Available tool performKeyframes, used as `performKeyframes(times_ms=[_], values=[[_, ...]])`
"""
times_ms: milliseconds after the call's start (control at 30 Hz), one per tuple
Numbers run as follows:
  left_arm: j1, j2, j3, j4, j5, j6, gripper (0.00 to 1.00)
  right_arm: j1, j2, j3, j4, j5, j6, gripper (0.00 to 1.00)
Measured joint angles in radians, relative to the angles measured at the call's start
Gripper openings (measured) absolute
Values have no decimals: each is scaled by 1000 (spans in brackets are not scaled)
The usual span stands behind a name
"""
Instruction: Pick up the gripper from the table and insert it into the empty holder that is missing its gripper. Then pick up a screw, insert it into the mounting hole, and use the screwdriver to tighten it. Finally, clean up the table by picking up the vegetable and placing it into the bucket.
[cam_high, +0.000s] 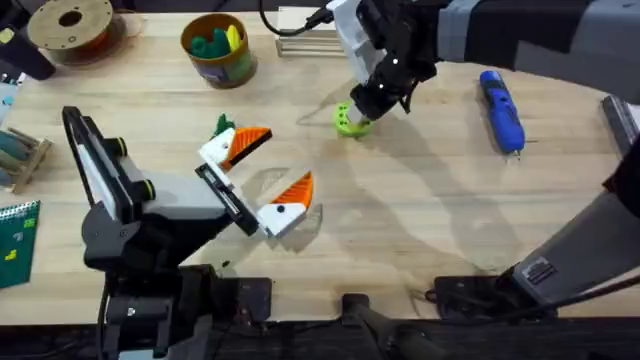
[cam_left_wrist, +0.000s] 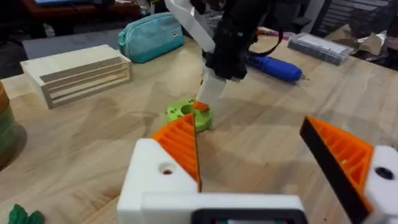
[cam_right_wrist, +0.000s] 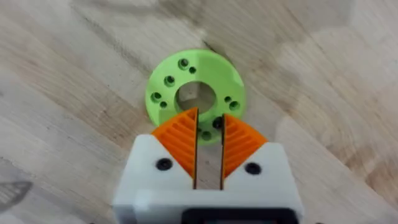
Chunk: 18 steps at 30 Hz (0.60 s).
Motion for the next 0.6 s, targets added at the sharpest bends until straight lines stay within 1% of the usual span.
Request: performKeyframes(times_ms=[100, 200, 300, 367, 600], values=[[0, 0, 0, 0, 0, 0, 996, 0, 0, 0, 0, 0, 0, 178], [0, 0, 0, 0, 0, 0, 996, 0, 0, 0, 1, 14, 0, 112], [0, 0, 0, 0, 0, 0, 995, 0, 0, 0, 1, 34, 0, 69], [0, 0, 0, 0, 0, 0, 995, 0, 0, 0, 2, 47, 0, 14], [0, 0, 0, 0, 0, 0, 995, 0, 0, 0, 0, 63, 0, 6]])
